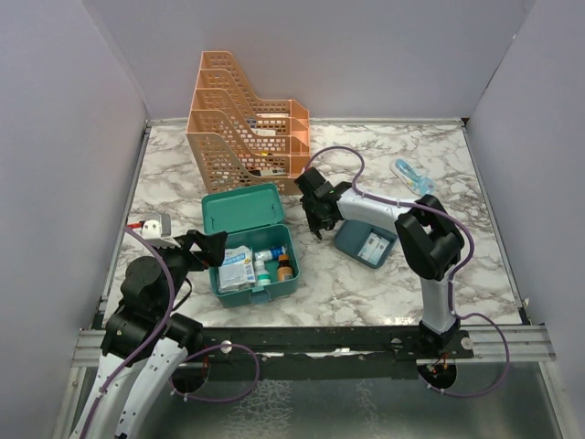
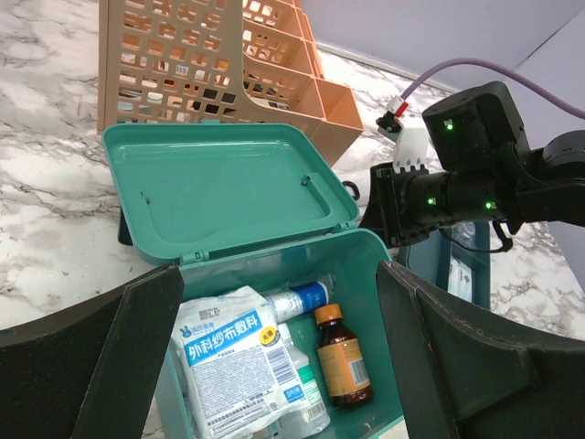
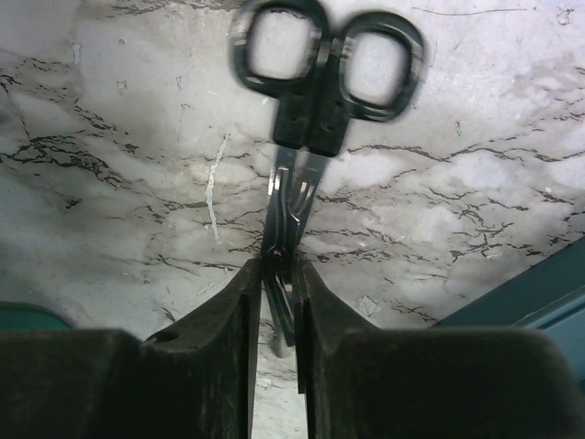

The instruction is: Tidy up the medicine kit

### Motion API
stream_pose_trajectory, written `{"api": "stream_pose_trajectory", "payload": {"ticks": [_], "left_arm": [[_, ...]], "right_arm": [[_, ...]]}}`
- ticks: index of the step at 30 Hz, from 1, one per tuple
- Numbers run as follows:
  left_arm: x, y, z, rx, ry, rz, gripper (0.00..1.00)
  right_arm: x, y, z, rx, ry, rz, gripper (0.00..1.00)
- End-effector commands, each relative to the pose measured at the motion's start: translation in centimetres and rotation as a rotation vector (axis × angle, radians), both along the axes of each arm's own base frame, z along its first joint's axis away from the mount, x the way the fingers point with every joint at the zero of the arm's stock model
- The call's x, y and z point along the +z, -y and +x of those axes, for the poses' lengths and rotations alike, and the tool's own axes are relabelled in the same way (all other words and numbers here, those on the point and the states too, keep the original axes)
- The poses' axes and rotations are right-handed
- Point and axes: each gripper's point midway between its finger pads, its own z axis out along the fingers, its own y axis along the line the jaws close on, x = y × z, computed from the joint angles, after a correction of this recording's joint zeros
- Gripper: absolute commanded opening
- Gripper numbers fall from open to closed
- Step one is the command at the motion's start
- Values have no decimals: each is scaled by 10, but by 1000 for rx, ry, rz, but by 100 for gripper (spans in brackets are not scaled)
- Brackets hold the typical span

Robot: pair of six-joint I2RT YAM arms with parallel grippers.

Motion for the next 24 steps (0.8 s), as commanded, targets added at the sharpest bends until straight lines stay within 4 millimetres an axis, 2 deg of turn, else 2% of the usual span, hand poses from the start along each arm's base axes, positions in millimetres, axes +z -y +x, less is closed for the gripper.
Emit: {"api": "stream_pose_trajectory", "payload": {"ticks": [1,5,15,19,24], "left_arm": [[0,-6,0,33,7,-5,90],[0,-6,1,33,5,-4,90],[-1,-6,1,32,2,-3,90],[-1,-5,1,31,3,-4,90],[-1,-5,1,29,1,-3,90]], "right_arm": [[-29,23,-16,15,-74,-131,15],[-23,22,-18,37,-69,-112,10],[9,8,-22,78,-1,16,6],[18,7,-22,66,32,52,5],[37,2,-18,44,92,120,5]]}}
